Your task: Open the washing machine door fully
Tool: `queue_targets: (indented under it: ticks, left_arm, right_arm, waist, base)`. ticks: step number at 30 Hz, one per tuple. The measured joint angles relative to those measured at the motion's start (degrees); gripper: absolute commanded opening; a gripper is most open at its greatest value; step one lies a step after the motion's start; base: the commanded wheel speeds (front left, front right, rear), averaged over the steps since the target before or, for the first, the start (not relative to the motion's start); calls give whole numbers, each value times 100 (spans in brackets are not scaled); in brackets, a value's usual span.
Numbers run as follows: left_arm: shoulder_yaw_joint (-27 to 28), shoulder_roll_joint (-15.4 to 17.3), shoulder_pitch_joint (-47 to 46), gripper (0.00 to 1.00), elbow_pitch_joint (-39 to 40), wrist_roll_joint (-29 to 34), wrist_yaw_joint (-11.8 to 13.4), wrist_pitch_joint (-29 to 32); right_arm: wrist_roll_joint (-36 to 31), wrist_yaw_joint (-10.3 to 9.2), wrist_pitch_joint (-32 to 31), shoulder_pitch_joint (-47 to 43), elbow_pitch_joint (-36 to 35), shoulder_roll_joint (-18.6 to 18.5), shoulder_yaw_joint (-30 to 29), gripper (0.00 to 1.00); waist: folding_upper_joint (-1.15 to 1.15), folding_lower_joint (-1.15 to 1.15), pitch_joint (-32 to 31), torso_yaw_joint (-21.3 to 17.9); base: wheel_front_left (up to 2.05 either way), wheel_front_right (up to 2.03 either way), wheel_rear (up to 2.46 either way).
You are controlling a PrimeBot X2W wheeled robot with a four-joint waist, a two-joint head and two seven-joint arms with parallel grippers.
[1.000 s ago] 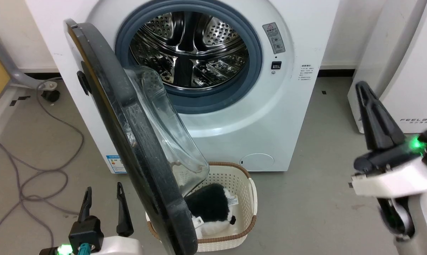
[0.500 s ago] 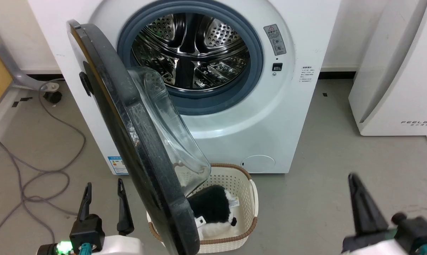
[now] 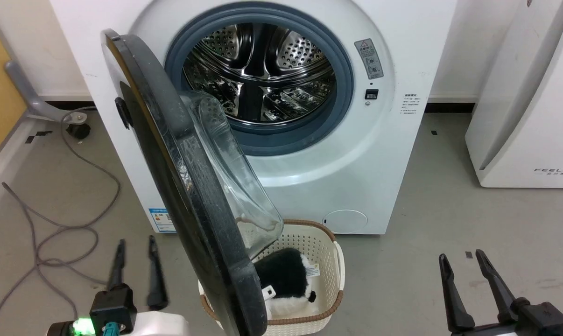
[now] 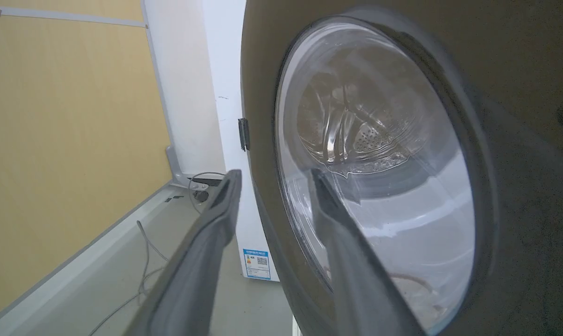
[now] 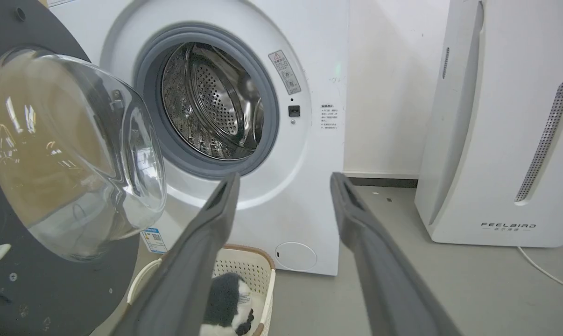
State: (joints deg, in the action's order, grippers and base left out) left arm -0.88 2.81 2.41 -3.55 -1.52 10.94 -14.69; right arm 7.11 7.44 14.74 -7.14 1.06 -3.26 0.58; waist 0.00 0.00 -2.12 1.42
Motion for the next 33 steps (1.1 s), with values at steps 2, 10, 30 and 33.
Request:
queue_targets:
  ticks: [2,10,30,33]
  left_arm:
    - [-4,3,-1,0,47,-1,-5,0]
    - [-110,115,-340,0,1351,43,-267,-7]
    - [-3152,157,-236,0,2672,446,-1619,468]
    - [-3326,159,-80,0,2524,447,-1622,548]
  right_arm:
    - [-9,0,0,-3,-22,9,-40,100]
    - [11,0,0,-126,-82,11,-107,100]
    - [2,0,0,-205,-14,14,-12,100]
    - [-3,0,0,-205,3,14,-11,100]
  waist:
    - [0,0,-7,21]
    - [0,0,-46,148]
    - [0,0,-23,333]
    - [0,0,8,359]
  base:
    - [0,0,0]
    - [0,0,0]
    - [0,0,0]
    - [0,0,0]
